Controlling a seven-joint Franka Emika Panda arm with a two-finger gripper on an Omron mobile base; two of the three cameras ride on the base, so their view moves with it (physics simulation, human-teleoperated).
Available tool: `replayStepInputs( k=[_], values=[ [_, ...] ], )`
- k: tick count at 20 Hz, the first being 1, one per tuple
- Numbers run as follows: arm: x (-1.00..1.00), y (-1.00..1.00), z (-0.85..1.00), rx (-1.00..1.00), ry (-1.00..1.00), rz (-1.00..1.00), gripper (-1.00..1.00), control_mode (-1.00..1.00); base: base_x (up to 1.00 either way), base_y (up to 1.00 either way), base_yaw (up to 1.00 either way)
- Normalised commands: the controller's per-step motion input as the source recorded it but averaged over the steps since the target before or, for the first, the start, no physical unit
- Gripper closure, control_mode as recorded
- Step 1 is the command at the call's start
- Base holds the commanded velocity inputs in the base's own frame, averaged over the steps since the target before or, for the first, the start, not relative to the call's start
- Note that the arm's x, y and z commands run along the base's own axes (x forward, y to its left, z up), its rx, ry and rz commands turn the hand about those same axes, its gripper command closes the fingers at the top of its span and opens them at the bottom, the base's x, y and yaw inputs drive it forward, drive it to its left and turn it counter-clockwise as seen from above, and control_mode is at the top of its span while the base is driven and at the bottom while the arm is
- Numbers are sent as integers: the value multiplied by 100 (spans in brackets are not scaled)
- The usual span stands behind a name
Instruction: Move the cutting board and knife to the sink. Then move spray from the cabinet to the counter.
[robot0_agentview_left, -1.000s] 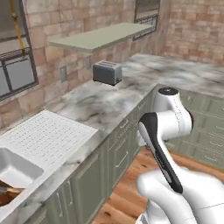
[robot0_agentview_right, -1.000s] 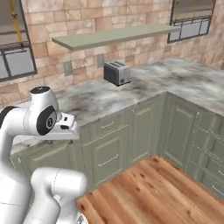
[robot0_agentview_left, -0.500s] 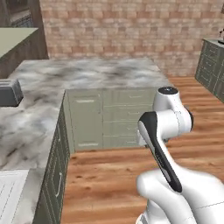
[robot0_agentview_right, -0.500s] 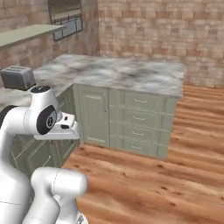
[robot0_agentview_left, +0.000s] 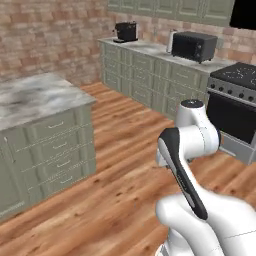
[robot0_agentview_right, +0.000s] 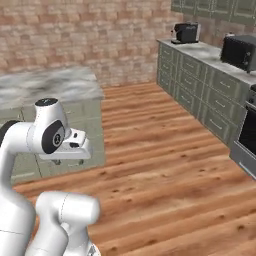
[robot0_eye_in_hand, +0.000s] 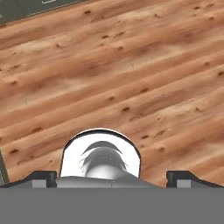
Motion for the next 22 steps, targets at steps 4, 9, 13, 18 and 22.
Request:
replayStepInputs(
  k=[4, 9, 13, 18, 22],
  values=[
    [0, 0, 0, 0, 0, 0, -100, 100, 0, -34, -90],
    [0, 0, 0, 0, 0, 0, -100, 100, 6, -23, -84],
    [0, 0, 0, 0, 0, 0, -100, 100, 34, -6, -75],
    [0, 0, 0, 0, 0, 0, -100, 100, 80, 10, -58],
    [0, 0, 0, 0, 0, 0, -100, 100, 100, 18, -32]
  ],
)
